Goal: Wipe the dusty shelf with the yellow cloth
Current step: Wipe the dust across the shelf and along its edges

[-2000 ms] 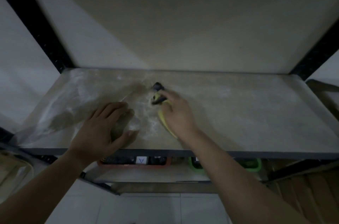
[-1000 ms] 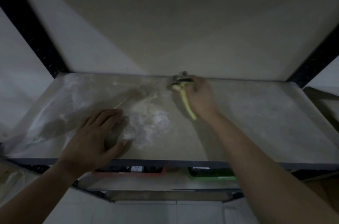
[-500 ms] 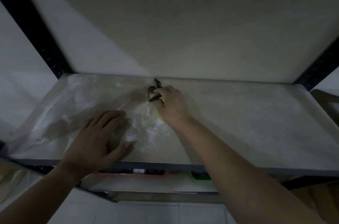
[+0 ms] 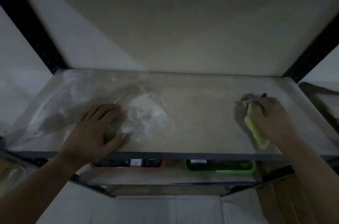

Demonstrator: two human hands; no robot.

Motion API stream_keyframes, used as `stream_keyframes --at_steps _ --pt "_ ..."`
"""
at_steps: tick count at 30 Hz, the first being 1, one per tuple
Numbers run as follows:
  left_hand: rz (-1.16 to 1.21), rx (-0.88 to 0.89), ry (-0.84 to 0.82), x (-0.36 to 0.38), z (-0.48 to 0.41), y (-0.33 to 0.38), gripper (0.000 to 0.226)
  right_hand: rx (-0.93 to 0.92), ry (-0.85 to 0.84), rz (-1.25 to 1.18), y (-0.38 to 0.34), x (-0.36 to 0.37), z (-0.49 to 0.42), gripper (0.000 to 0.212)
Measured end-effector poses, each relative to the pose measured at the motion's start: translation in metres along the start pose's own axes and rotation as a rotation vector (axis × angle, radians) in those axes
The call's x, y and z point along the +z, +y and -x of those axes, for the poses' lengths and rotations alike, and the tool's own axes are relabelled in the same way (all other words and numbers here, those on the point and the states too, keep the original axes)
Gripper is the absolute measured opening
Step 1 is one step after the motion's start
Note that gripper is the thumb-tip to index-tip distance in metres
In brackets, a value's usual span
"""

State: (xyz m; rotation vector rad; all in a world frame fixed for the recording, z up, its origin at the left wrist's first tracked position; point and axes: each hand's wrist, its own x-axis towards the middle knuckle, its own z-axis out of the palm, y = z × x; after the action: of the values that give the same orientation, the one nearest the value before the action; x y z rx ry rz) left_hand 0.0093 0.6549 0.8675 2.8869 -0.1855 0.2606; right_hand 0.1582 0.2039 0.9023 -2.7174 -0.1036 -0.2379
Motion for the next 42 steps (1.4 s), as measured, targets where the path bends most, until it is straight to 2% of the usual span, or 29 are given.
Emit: stream_keyframes --at_steps 3,6,8,11,13,14,15,17,19,21,23,25,26,27,28,31,33,35,38,42 --pt "-0.009 0.003 -0.002 0.002 0.001 -0.002 0.074 -0.082 -0.011 0.161 -0.004 0.022 0.028 0.038" --pt "-0.013 -0.001 -0.004 0.002 -0.001 -0.004 0.074 -0.083 0.042 0.165 -0.038 0.040 0.027 0.043" --pt "-0.014 0.002 0.008 0.003 -0.001 -0.004 0.074 -0.133 0.033 0.108 -0.085 0.061 0.032 0.045" --pt "-0.016 0.002 0.007 0.003 0.000 -0.002 0.075 -0.303 -0.098 -0.033 -0.169 0.103 0.050 0.042" --pt "-0.013 0.005 0.010 0.003 0.000 -0.002 0.076 -0.403 -0.231 -0.218 -0.207 0.113 0.050 0.039" --pt "-0.007 0.006 0.011 0.003 0.000 -0.002 0.076 -0.393 -0.308 -0.355 -0.212 0.108 0.043 0.035" --pt "0.000 0.007 0.012 0.003 0.000 -0.002 0.077 -0.358 -0.342 -0.490 -0.209 0.101 0.034 0.032" --pt "0.012 0.012 0.022 0.004 0.001 -0.003 0.078 -0.300 -0.183 -0.578 -0.181 0.076 0.013 0.031" --pt "0.007 0.024 0.031 0.006 0.001 -0.004 0.077 -0.301 0.069 -0.436 -0.129 0.045 -0.010 0.035" --pt "0.004 0.024 0.040 0.006 0.001 -0.005 0.073 -0.298 0.200 -0.159 -0.060 0.015 -0.035 0.042" --pt "0.009 0.025 0.053 0.006 0.000 -0.005 0.071 -0.119 0.082 0.143 0.002 -0.005 -0.047 0.040" --pt "0.011 0.034 0.062 0.006 0.000 -0.006 0.069 0.108 -0.050 0.052 0.035 -0.005 -0.048 0.030" --pt "0.011 0.038 0.060 0.007 0.000 -0.006 0.069 0.095 -0.073 -0.044 0.028 0.000 -0.043 0.023" --pt "0.010 0.038 0.057 0.007 0.000 -0.007 0.069 -0.019 -0.036 -0.038 0.018 0.008 -0.038 0.020" --pt "0.009 0.036 0.054 0.007 0.000 -0.007 0.069 -0.077 0.020 -0.148 0.000 0.019 -0.032 0.021" --pt "0.007 0.037 0.046 0.007 -0.001 -0.007 0.068 -0.231 0.005 -0.102 -0.091 0.068 -0.004 0.037" --pt "-0.003 0.043 0.044 0.007 0.000 -0.007 0.068 -0.386 -0.136 -0.196 -0.155 0.088 0.018 0.039" --pt "-0.008 0.044 0.036 0.005 0.000 -0.006 0.070 -0.478 -0.261 -0.306 -0.189 0.097 0.024 0.032" --pt "-0.016 0.036 0.029 0.004 -0.001 -0.004 0.072 -0.408 -0.294 -0.475 -0.177 0.085 0.012 0.029" --pt "-0.011 0.038 0.030 0.004 -0.001 -0.002 0.072 -0.259 0.044 -0.471 -0.113 0.045 -0.016 0.030"
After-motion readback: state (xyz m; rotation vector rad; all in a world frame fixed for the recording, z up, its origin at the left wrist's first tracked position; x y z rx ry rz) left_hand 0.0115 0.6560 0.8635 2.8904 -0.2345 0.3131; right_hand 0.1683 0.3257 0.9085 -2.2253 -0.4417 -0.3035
